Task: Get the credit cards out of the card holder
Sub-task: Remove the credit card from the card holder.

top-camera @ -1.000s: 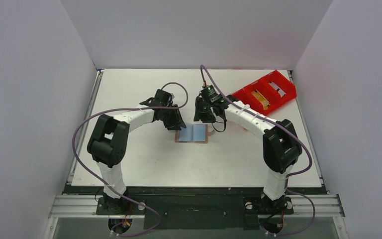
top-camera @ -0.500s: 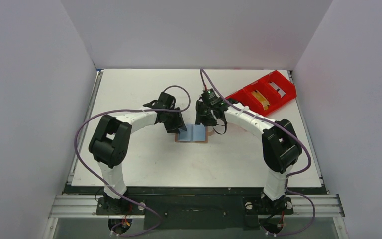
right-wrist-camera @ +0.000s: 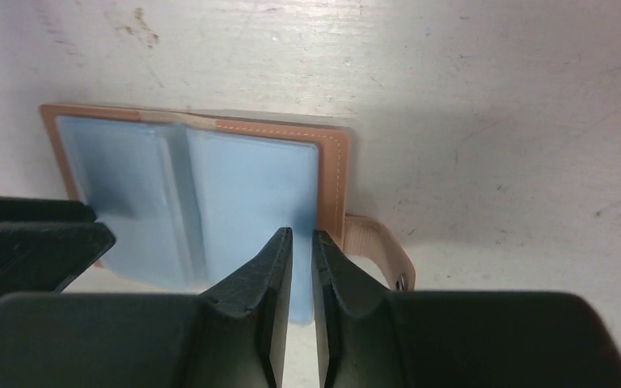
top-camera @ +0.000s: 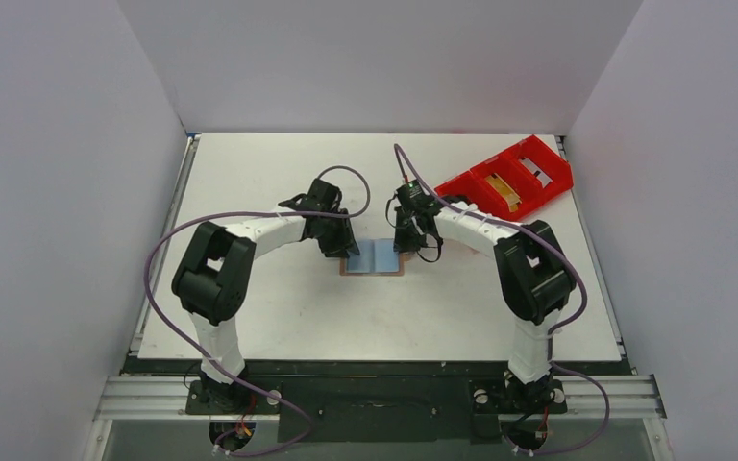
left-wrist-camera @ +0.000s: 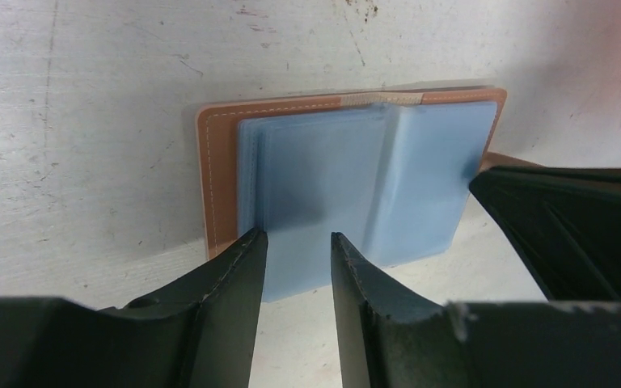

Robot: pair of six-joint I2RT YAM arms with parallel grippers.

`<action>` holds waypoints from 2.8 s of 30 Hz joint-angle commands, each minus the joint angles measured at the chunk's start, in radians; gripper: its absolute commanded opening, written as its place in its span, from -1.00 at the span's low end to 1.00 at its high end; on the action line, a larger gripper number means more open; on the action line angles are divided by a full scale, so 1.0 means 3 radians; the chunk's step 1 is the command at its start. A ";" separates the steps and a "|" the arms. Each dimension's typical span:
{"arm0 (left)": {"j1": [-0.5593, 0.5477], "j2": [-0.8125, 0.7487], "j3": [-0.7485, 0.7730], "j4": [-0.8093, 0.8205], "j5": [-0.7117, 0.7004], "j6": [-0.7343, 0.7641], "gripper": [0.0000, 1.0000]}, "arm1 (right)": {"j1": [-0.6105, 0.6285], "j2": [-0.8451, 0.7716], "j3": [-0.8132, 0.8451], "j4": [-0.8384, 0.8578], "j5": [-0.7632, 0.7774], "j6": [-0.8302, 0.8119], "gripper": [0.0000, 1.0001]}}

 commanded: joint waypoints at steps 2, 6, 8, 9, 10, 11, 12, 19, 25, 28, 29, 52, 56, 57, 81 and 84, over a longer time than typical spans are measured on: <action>-0.0061 -0.0004 0.0075 -0.0022 -0.0036 0.0044 -0.36 | 0.0028 0.0218 0.0040 0.0121 0.0004 -0.0103 -0.77; -0.0113 0.0047 0.0136 -0.0015 -0.0023 0.0031 -0.38 | 0.0029 0.0328 0.0082 0.0133 -0.0020 -0.0116 -0.78; -0.0135 0.0087 0.0175 -0.0016 -0.0003 0.0024 -0.41 | 0.0029 0.0358 0.0089 0.0143 -0.0048 -0.0115 -0.79; -0.0150 0.0111 0.0203 -0.0016 0.0002 0.0022 -0.42 | 0.0031 0.0366 0.0092 0.0153 -0.0066 -0.0115 -0.79; -0.0157 0.0122 0.0216 -0.0014 0.0002 0.0020 -0.43 | 0.0032 0.0376 0.0091 0.0161 -0.0073 -0.0117 -0.79; -0.0167 0.0142 0.0244 -0.0012 0.0015 0.0016 -0.43 | 0.0035 0.0377 0.0090 0.0166 -0.0085 -0.0119 -0.79; -0.0168 0.0153 0.0257 -0.0014 0.0021 0.0015 -0.43 | 0.0034 0.0372 0.0090 0.0170 -0.0090 -0.0117 -0.79; -0.0184 0.0261 0.0377 0.0052 0.0131 -0.0044 -0.44 | 0.0019 0.0308 0.0148 0.0173 -0.0223 -0.0130 -0.77; -0.0185 0.0327 0.0418 0.0059 0.0189 -0.0089 -0.45 | -0.0105 0.0083 0.0128 0.0200 -0.0372 -0.0088 -0.52; -0.0184 0.0353 0.0427 0.0074 0.0266 -0.0139 -0.44 | -0.0129 -0.0065 0.0065 0.0292 -0.0450 -0.0067 -0.35; -0.0184 0.0363 0.0426 0.0085 0.0307 -0.0173 -0.45 | -0.0119 -0.0127 0.0043 0.0310 -0.0467 -0.0068 -0.31; -0.0127 0.0516 0.0432 0.0397 0.0783 -0.0622 -0.50 | 0.0022 -0.0765 -0.0578 0.0674 -0.0190 -0.0090 -0.25; -0.0132 0.0543 0.0472 0.0393 0.0797 -0.0626 -0.51 | 0.0061 -0.1024 -0.0587 0.0606 0.0013 -0.0213 -0.20; -0.0133 0.0545 0.0476 0.0393 0.0798 -0.0627 -0.51 | 0.0087 -0.1061 -0.0583 0.0602 0.0030 -0.0250 -0.17; -0.0132 0.0603 0.0503 0.0432 0.0865 -0.0639 -0.52 | 0.0186 -0.0298 -0.0655 0.0939 -0.0250 -0.0288 -0.27; -0.0128 0.0595 0.0499 0.0434 0.0866 -0.0641 -0.52 | 0.0188 -0.0230 -0.0644 0.0947 -0.0275 -0.0275 -0.29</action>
